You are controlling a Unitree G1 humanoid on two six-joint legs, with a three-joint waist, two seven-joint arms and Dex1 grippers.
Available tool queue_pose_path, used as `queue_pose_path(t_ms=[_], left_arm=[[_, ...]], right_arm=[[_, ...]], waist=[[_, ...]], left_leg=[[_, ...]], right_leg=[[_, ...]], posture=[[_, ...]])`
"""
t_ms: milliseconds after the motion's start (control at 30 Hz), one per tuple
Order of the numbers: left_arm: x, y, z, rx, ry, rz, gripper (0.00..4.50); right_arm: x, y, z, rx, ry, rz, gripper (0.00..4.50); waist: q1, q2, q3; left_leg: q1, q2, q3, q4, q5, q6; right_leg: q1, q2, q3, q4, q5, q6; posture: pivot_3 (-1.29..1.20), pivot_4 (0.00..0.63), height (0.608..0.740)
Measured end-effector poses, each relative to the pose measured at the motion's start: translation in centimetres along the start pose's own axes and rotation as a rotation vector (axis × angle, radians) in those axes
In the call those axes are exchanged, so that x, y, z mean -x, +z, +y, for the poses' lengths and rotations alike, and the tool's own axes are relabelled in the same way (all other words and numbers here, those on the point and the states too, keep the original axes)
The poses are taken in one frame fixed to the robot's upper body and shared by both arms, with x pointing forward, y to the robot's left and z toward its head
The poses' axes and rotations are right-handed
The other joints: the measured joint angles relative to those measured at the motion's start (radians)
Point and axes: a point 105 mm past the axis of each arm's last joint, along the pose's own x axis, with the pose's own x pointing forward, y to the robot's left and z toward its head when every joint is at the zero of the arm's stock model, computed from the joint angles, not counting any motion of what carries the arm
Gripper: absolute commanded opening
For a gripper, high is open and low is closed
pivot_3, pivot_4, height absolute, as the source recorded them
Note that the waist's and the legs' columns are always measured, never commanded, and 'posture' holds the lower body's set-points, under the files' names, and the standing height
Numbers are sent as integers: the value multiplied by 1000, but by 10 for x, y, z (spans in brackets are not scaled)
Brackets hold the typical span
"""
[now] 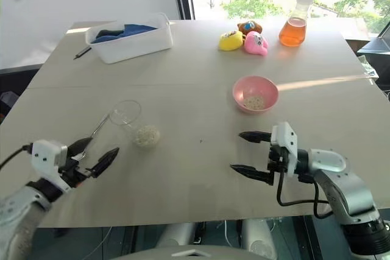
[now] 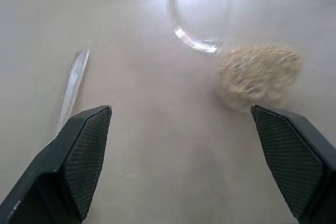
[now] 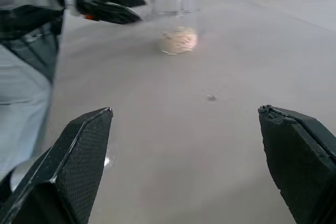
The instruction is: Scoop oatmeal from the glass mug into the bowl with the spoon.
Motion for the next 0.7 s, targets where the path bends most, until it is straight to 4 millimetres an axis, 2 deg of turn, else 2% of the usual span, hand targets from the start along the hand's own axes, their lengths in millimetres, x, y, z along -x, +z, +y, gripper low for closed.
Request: queue_pose_path(t_ms=[67, 167, 367, 567, 667, 700], left_arm=[[3, -4, 12, -9, 29, 52, 4500], [5, -14, 22, 8, 68, 104, 4500], [-1, -11, 40, 25, 131, 111, 4500], [-18, -15, 46, 48, 119, 160, 4500], [-27, -10, 51, 43, 84, 180, 4500], [-29, -9, 52, 41, 65, 198, 4255]], right_arm=[[-4, 8, 4, 31, 44, 9, 4480], [-5, 10, 8, 45, 71, 24, 4480], [-9, 13, 11, 54, 81, 16, 4480], [-9, 9, 13, 49, 82, 18, 4480], [-10, 8, 13, 52, 84, 20, 4480], [-10, 9, 12, 53, 84, 21, 4497]], waist=[[-2, 0, 0], [0, 0, 0], [2, 0, 0], [2, 0, 0], [3, 0, 0], [2, 1, -1]], left_leg=[[0, 0, 0, 0, 0, 0], [-2, 0, 0, -1, 0, -1], [-8, -2, -4, 0, 0, -1], [-9, -2, -5, 0, 0, -1], [-9, -3, -6, 0, 0, -1], [-9, -3, -7, 0, 0, -1]], right_leg=[[0, 0, 0, -2, 0, 0], [0, -1, 0, -4, 0, 0], [-4, -3, -3, -5, 1, -1], [-5, -4, -4, -5, 1, -1], [-4, -4, -5, -4, 1, -1], [-4, -4, -5, -4, 1, -1]], posture=[[0, 150, 740], [0, 150, 740], [0, 150, 740], [0, 150, 740], [0, 150, 740], [0, 150, 740]])
